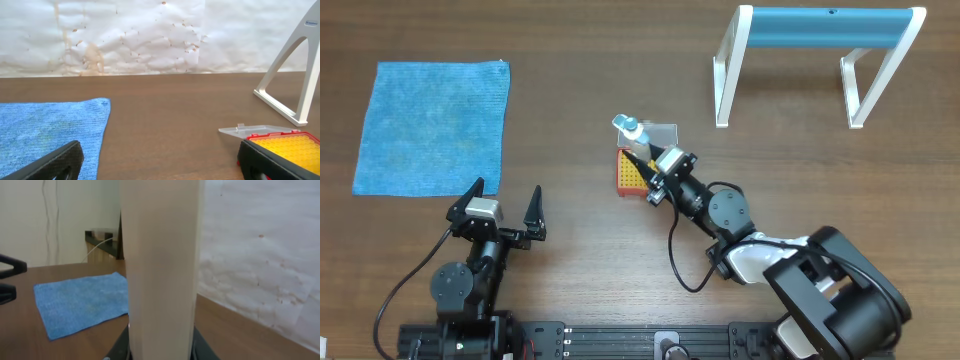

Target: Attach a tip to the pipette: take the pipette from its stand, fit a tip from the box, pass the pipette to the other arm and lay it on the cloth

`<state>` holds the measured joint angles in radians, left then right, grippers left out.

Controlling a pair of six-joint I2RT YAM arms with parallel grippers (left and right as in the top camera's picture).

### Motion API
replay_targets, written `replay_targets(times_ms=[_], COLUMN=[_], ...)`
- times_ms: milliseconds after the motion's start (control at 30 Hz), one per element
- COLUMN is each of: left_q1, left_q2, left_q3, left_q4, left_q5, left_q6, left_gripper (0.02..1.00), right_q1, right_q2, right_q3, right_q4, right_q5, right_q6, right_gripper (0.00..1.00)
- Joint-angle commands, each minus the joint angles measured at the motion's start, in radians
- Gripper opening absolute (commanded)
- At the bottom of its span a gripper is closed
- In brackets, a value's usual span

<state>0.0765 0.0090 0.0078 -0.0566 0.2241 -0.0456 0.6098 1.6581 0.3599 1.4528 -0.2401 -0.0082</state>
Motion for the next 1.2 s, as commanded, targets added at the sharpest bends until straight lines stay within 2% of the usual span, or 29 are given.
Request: replay_targets(times_ms=[33, 100, 367, 500, 1200], left_q1=[-0.005, -0.005, -0.005, -0.005, -0.005], left_q2=[-0.005, -0.005, -0.005, -0.005, -0.005], left_q3=[-0.002, -0.002, -0.002, -0.002, -0.002], left_q4=[-0.007, -0.007, -0.007, -0.007, -0.007], left_q5=[-0.011, -0.011, -0.011, -0.011, -0.011], left_q6=[0.014, 0.013, 0.014, 0.014, 0.014], left_gripper=[0.996, 0.996, 0.998, 0.998, 0.998], right_q1=[0.006, 0.006, -0.011, -0.014, -0.034], right_q2=[0.053, 0.075, 0.144, 0.145, 0.222], right_q3=[0.032, 0.047, 0.058, 0.058, 0.114], right_q4=[0.012, 0.012, 0.012, 0.012, 0.008], right_q5=[0.076, 0.076, 0.109, 0.151, 0.134], right_q6=[0.11, 0.154, 0.18, 0.18, 0.192], right_gripper=[0.077, 0.077, 0.077, 0.08, 0.077])
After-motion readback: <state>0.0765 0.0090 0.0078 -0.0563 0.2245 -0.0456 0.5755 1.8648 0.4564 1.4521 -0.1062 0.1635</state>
